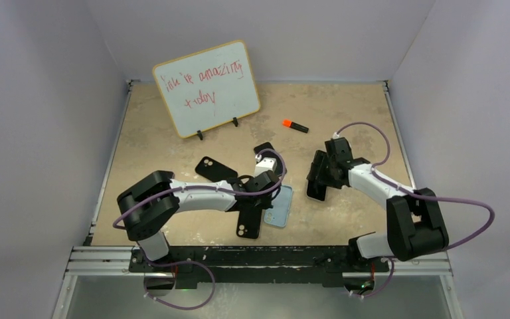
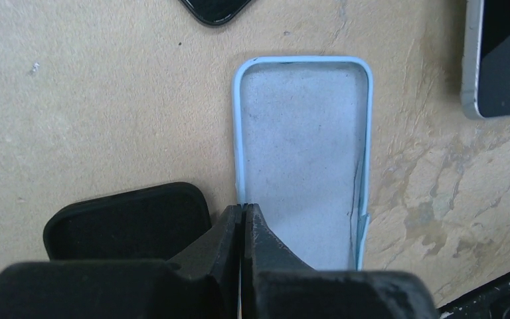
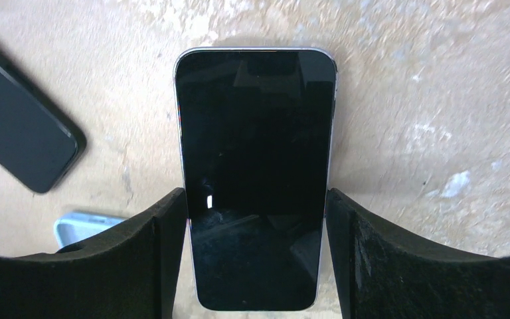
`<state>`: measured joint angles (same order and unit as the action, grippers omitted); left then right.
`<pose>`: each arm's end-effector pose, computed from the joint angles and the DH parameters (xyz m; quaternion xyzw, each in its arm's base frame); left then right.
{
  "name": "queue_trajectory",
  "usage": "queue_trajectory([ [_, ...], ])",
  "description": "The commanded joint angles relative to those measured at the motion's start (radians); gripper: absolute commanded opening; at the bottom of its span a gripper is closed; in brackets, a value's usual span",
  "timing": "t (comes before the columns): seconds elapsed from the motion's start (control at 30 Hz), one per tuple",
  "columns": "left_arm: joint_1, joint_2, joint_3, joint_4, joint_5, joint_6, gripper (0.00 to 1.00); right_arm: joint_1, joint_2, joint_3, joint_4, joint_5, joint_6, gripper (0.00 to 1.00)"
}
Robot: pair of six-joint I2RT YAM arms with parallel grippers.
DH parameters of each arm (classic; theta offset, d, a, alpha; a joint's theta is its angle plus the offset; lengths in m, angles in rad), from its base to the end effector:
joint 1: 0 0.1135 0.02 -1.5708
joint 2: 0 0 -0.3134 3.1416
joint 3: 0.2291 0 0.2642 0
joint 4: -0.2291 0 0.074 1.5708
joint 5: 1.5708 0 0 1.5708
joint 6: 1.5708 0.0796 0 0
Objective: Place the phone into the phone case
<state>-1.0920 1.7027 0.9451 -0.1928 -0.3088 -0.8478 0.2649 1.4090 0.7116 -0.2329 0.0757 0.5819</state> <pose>0.1949 -0.3230 0.1690 0.0680 0.9397 -0.1660 0.2913 0.2881 0.0719 0.1806 0.1615 0.9347 0.0965 0.3016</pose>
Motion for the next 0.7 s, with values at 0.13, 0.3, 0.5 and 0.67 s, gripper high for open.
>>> queue_trajectory([
  [0.13,0.006,0.000,-0.033,0.149,0.130,-0.093,0.06,0.008,-0.139,-0.084,-0.003,-0.074,-0.008,0.52],
  [0.3,0.006,0.007,-0.042,0.178,0.173,-0.107,0.15,0.018,-0.199,-0.135,0.007,-0.150,0.021,0.51],
  [0.5,0.006,0.007,-0.054,0.228,0.233,-0.142,0.24,0.037,-0.278,-0.167,0.005,-0.192,0.070,0.51],
  [0.67,0.010,-0.018,-0.080,0.266,0.257,-0.158,0.27,0.063,-0.329,-0.175,0.009,-0.219,0.120,0.50],
])
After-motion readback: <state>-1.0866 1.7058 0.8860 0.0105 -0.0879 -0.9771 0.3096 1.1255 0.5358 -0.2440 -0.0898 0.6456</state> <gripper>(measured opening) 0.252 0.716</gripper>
